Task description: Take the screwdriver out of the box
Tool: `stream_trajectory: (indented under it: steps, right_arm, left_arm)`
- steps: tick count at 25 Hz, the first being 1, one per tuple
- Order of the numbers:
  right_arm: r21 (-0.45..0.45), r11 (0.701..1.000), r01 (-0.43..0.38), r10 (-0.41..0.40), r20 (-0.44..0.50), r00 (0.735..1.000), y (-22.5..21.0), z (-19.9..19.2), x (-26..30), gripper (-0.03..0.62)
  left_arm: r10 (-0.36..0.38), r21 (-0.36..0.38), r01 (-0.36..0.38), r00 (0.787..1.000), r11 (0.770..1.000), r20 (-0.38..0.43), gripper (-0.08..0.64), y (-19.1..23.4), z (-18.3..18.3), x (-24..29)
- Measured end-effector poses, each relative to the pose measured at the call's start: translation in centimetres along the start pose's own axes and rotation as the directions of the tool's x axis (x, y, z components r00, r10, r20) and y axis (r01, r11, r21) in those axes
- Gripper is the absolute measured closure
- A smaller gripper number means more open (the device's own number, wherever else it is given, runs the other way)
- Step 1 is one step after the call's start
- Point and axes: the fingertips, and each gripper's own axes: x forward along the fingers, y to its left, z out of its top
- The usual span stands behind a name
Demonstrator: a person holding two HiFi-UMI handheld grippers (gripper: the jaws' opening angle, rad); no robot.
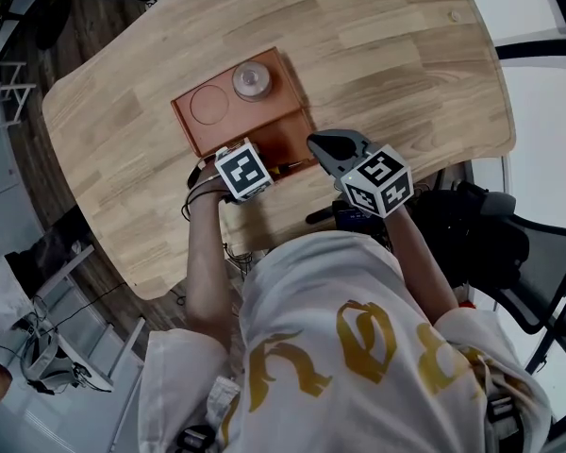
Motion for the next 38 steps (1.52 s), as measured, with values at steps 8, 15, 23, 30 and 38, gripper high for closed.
stream_trajectory:
  steps: [8,15,23,30,38]
  right_arm:
    - [0.001,1.0,-0.021,0.021,0.032,0.999,0.8,1.4,-0.1,0.58]
    - [-0.01,1.0,-0.027,0.027,0.023,0.999,1.2,0.9,-0.3,0.58]
    - [-0.014,1.0,-0.018,0.018,0.026,0.999,1.3,0.5,-0.6,0.58]
    - [-0.012,1.0,-0.005,0.005,0.031,0.999,1.2,0.4,-1.0,0.58]
    - [-0.01,1.0,0.006,-0.005,0.04,0.999,1.1,0.5,-1.3,0.58]
  left_arm:
    - [0.14,-0.085,-0.136,0.989,0.987,0.043,0.434,2.1,0.7,-1.3]
    - [0.163,0.012,-0.163,0.987,0.987,-0.002,0.365,1.5,0.0,-0.2]
    - [0.24,0.008,-0.24,0.971,0.971,0.021,0.397,2.2,-0.1,-0.2]
    - [0.341,0.125,-0.335,0.94,0.934,-0.03,0.43,2.5,-0.4,0.0]
    - [0.373,0.127,-0.366,0.927,0.922,-0.031,0.452,2.8,-0.2,0.0]
